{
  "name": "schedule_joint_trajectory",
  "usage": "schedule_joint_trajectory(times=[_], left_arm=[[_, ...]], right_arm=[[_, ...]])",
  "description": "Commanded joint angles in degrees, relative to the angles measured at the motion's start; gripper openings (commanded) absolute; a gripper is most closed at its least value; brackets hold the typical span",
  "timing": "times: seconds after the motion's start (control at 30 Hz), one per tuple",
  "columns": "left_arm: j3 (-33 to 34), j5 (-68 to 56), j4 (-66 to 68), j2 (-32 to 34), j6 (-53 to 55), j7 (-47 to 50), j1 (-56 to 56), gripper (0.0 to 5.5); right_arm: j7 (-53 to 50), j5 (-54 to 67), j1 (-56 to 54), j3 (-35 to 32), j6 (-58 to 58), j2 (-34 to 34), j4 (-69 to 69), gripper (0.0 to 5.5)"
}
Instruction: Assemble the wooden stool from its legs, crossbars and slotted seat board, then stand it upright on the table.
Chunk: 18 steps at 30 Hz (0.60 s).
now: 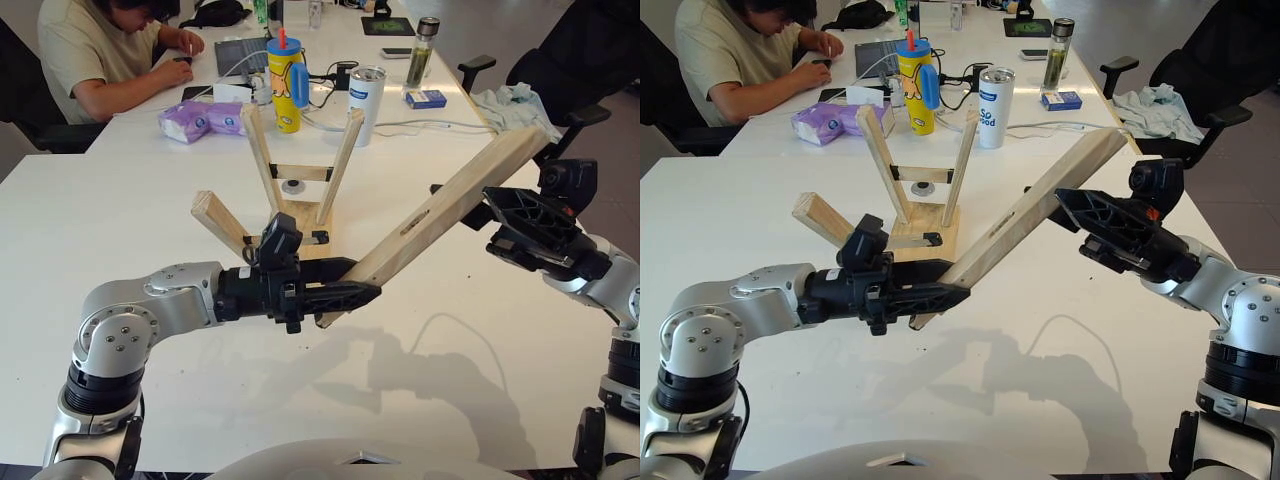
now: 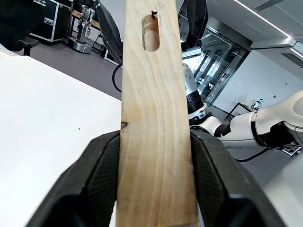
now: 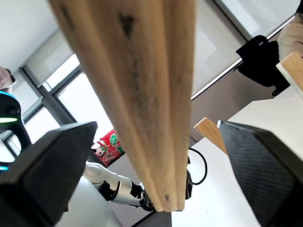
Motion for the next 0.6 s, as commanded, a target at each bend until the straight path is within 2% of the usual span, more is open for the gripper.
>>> schedule_joint_trajectory(times=[0.03,0.37,0.53,0.57,0.6], left_arm=[[0.7,-2.69,0.65,1.96,1.07,-1.27,-1.07,2.03],[0.22,-4.44,1.0,4.54,2.04,-2.44,-1.31,2.03],[-2.08,4.09,-0.66,5.5,-0.34,-5.2,-0.69,2.03],[-1.9,4.33,0.0,4.86,-0.65,-4.74,-0.47,2.4],[-1.5,4.45,0.83,4.2,-0.93,-4.04,-0.32,2.47]], right_arm=[[2.06,-1.95,0.36,0.24,0.38,-1.15,-0.62,3.87],[4.27,-4.1,0.71,1.15,0.16,-0.6,-1.69,2.11],[5.94,-6.15,1.21,1.16,-0.72,0.14,-2.36,2.11],[6.41,-7.25,1.48,1.15,-1.48,0.44,-2.62,2.11],[6.63,-8.22,1.61,1.12,-2.22,0.73,-2.63,2.11]])
